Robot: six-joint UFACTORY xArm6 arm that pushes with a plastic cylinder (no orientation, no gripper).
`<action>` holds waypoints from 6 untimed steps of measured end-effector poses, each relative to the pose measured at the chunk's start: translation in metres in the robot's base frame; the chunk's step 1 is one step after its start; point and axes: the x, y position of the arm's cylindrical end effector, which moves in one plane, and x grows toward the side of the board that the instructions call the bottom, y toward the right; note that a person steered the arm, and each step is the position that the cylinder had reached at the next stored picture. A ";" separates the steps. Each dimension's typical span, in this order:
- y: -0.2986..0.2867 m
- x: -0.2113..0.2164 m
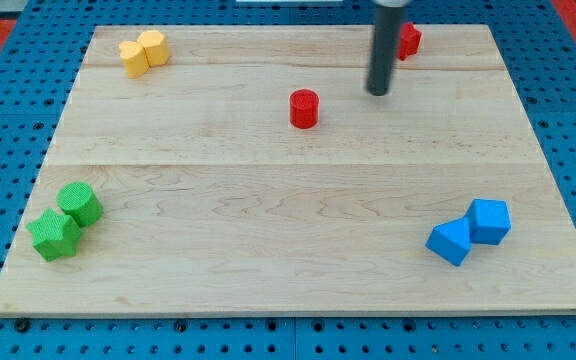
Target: Push the red star diagonally to the top right side of the red circle
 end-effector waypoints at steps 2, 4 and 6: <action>0.103 -0.098; 0.007 -0.116; -0.041 -0.050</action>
